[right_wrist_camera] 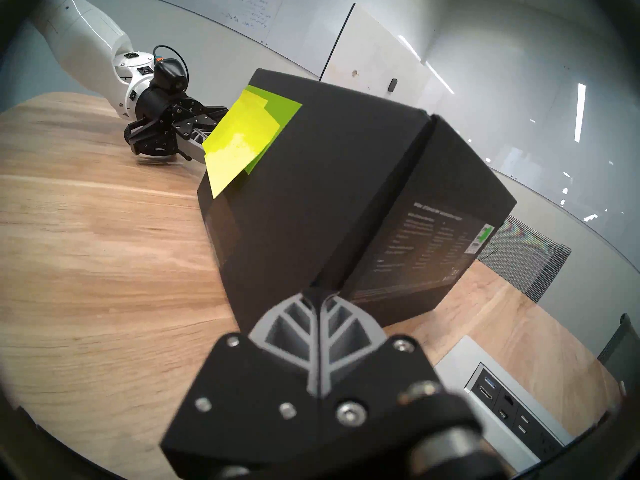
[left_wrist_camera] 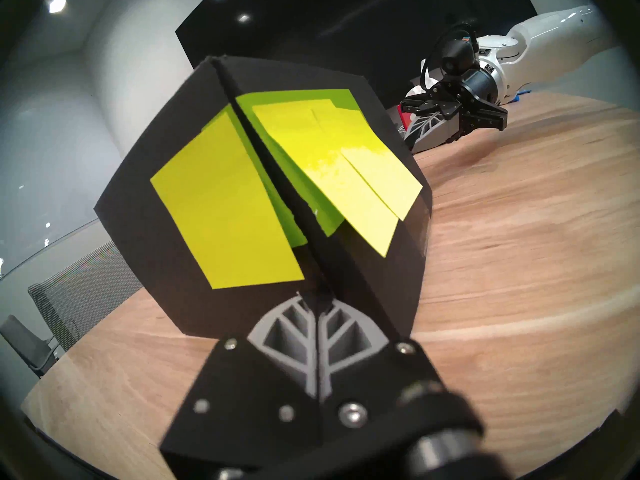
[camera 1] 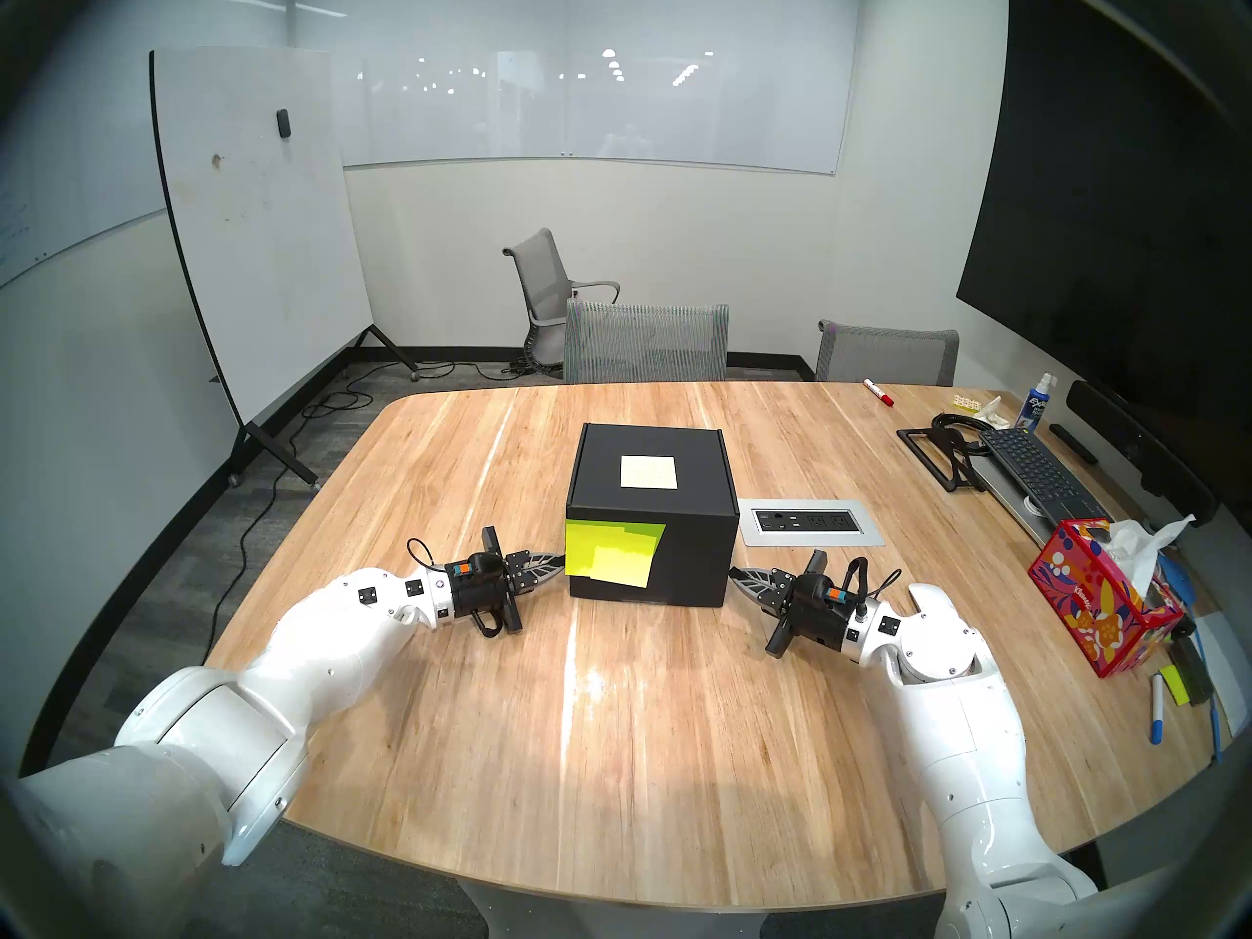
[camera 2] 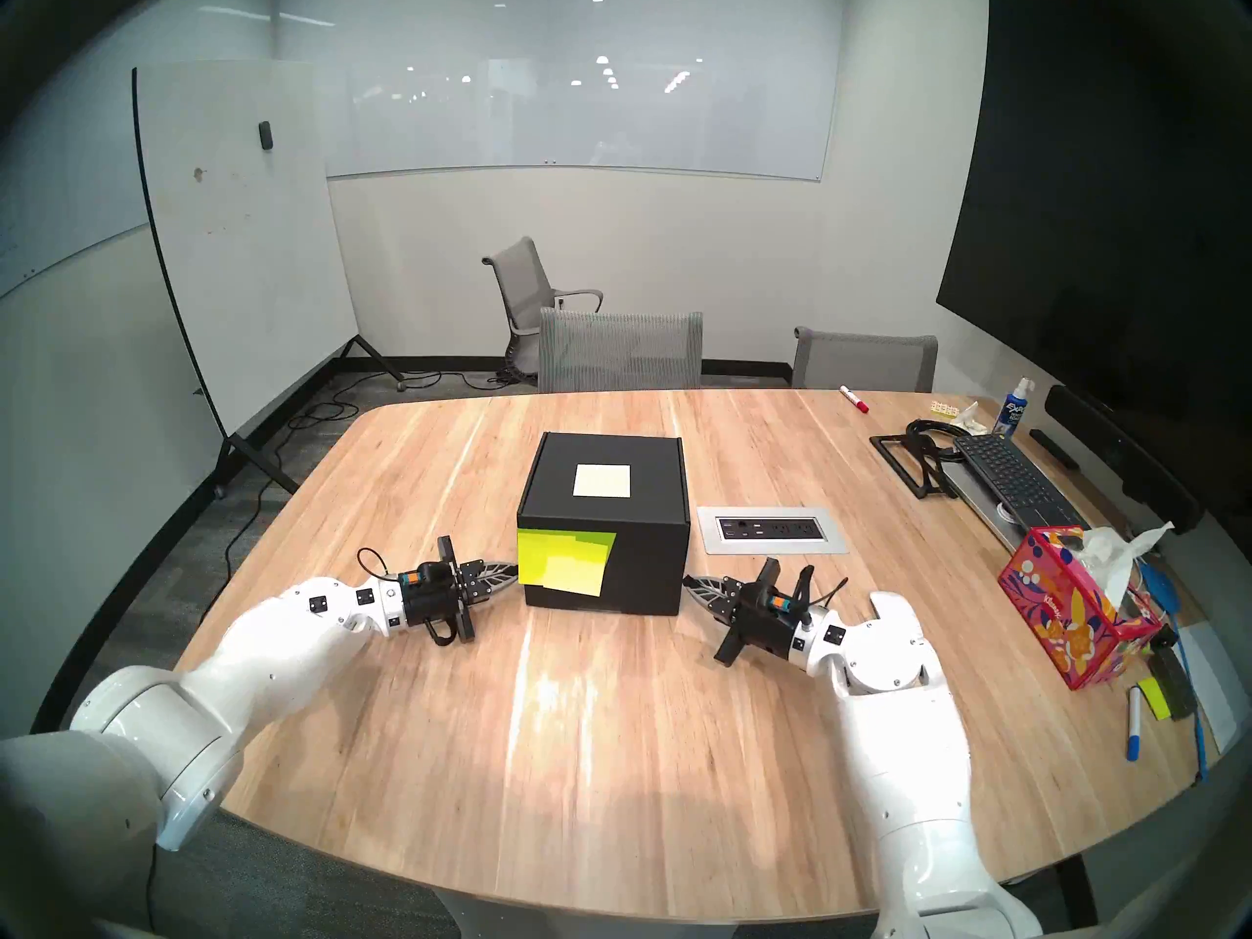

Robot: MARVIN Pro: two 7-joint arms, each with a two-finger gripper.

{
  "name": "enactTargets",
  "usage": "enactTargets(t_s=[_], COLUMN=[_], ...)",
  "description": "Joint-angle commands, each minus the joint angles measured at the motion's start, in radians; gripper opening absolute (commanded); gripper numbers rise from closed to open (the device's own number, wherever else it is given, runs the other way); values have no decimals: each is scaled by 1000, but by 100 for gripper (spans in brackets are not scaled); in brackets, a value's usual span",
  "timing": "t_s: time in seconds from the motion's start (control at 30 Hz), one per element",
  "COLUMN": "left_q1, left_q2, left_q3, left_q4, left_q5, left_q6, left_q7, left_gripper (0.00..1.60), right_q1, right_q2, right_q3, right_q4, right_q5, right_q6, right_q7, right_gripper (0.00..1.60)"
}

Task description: Open the box and place the mouse inside

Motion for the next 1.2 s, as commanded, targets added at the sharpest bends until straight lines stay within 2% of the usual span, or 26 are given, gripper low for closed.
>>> enactTargets(t_s=[0.0,0.8,1.17], left_q1=[37,133,163], left_q2=[20,83,100], left_q3=[-11,-44,-54], left_q4=[-103,-331,-391], left_q5=[-18,-40,-38], left_q6=[3,70,93], left_q7=[1,12,31], left_gripper=[0,0,0], right_q1=[-9,-40,-53], right_q2=[-8,-13,-17], right_q3=[1,31,35], right_q4=[-63,-115,-137], right_q5=[13,15,13], right_q6=[3,9,13], right_q7=[6,27,32], right_gripper=[0,0,0])
